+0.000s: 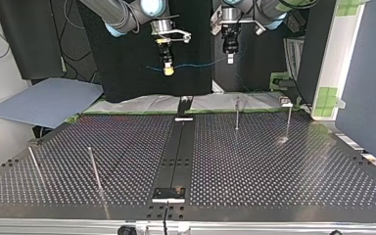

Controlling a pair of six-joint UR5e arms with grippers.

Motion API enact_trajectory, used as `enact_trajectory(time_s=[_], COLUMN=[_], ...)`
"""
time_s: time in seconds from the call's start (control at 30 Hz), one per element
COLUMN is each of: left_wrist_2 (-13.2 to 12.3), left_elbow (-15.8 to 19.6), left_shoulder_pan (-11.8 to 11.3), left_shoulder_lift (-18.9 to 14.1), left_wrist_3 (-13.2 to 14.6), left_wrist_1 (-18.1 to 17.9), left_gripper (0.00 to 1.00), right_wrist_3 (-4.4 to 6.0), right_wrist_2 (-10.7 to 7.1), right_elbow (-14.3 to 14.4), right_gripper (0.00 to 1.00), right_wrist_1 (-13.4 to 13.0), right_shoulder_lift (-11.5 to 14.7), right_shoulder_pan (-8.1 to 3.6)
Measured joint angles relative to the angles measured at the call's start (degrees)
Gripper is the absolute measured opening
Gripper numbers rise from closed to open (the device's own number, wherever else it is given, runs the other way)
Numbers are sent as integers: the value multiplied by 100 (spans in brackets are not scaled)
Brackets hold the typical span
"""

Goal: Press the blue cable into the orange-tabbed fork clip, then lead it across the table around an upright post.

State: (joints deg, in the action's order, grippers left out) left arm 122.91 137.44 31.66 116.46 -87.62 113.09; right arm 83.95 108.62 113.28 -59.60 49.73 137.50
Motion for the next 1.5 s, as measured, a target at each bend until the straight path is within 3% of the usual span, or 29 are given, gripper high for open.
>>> enact_trajectory(time_s=[0.3, 0.4, 0.6, 0.83, 1.03, 1.13, 1.3, 1.5], left_wrist_2=[4, 45, 67, -116, -148, -191, -393, -709], left_elbow=[5, 73, 309, 650, 795, 774, 766, 764], left_shoulder_pan=[0, -12, -68, -212, -326, -415, -638, -958], left_shoulder_lift=[-3, -71, -345, -622, -424, -277, -29, 294], left_wrist_3=[5, -65, -338, -692, -1002, -1155, -1355, -1375], left_wrist_1=[0, -69, -113, -326, -627, -780, -1030, -1352], left_gripper=[0, 0, 0, 0, 0, 0, 0, 0], right_wrist_3=[1, 48, 245, 565, 861, 945, 1000, 1017], right_wrist_2=[4, 51, 143, -124, -347, -372, -377, -384], right_elbow=[-1, -3, -136, -196, -266, -278, -316, -483], right_gripper=[0, 0, 0, 0, 0, 0, 0, 0], right_wrist_1=[-2, -42, -58, -100, -245, -351, -435, -455], right_shoulder_lift=[-477, -590, -471, -159, -210, -332, -422, -649], right_shoulder_pan=[1, -7, -3, -42, -25, -13, -8, -8])
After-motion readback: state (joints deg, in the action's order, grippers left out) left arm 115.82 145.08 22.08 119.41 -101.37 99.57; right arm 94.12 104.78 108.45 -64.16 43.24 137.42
